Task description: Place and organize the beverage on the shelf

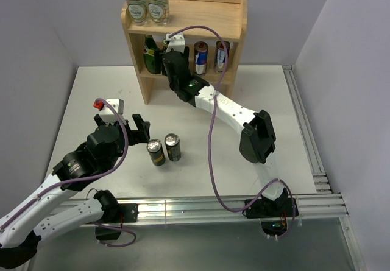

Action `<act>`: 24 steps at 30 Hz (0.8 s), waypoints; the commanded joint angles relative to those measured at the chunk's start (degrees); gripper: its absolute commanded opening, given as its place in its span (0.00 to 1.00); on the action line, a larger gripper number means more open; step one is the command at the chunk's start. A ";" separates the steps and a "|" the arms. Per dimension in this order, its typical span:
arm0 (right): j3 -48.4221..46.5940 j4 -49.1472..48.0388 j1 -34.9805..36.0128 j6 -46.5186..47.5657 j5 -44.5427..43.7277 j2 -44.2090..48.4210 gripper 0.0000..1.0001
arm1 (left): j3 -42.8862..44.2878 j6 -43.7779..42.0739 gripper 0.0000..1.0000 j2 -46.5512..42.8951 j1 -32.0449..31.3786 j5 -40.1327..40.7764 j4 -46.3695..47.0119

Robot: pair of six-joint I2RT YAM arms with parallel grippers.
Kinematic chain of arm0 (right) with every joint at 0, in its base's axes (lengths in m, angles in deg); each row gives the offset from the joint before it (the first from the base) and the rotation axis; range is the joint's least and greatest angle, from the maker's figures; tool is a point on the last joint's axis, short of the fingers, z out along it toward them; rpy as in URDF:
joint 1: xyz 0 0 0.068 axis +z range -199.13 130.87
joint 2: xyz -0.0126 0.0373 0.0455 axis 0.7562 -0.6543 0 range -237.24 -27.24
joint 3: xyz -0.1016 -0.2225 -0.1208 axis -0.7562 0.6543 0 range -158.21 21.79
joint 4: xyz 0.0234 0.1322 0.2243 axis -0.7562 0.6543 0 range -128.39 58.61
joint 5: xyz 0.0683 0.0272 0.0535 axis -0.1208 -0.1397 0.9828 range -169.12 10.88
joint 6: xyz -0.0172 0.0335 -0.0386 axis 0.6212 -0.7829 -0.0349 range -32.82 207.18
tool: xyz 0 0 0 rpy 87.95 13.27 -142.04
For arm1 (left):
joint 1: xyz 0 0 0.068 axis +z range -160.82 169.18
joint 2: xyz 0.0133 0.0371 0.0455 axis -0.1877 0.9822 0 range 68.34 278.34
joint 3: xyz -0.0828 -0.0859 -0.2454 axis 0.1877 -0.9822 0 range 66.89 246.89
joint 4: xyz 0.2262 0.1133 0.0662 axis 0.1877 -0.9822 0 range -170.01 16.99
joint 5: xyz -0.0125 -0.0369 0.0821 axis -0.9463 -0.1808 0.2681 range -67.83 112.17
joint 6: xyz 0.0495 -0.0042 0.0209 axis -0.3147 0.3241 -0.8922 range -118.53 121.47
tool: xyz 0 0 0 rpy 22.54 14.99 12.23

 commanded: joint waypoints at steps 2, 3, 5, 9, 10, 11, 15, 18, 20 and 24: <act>-0.91 -7.98 -1.64 -1.29 -2.50 -0.17 0.00 | 0.16 0.55 0.99 -0.30 0.28 -0.64 0.72; -0.65 -7.80 -1.64 -1.55 -3.12 -0.08 0.00 | 0.16 0.55 0.99 -0.30 0.28 -0.72 0.63; 1.37 -7.80 -1.64 -2.17 -4.09 0.97 0.00 | 0.16 0.55 0.99 -0.22 0.28 -0.64 0.63; 7.61 -10.16 -1.64 -3.83 -3.83 4.48 0.00 | 0.16 0.46 0.99 -0.22 0.28 -0.72 0.72; 8.75 -10.52 -1.64 -3.93 -3.91 5.10 0.00 | 0.16 0.55 0.99 -0.04 0.28 -0.81 0.72; 9.98 -10.88 -1.64 -4.02 -3.74 5.72 0.00 | 0.16 0.46 0.99 -0.04 0.28 -0.90 0.63; 8.42 -10.18 -1.64 -3.23 -4.00 4.41 0.00 | 0.25 0.64 0.99 0.13 0.37 -0.90 0.46; 5.17 -8.95 -1.64 -2.53 -3.83 2.21 0.04 | 0.08 0.64 0.99 -0.04 0.28 -0.81 0.54; 2.62 -8.16 -1.64 -2.26 -3.56 0.63 0.08 | 0.08 0.55 0.99 -0.13 0.37 -0.90 0.63; -0.90 -7.01 -1.64 -1.64 -3.47 -1.74 0.28 | 0.08 0.55 0.99 0.22 0.37 -0.90 0.46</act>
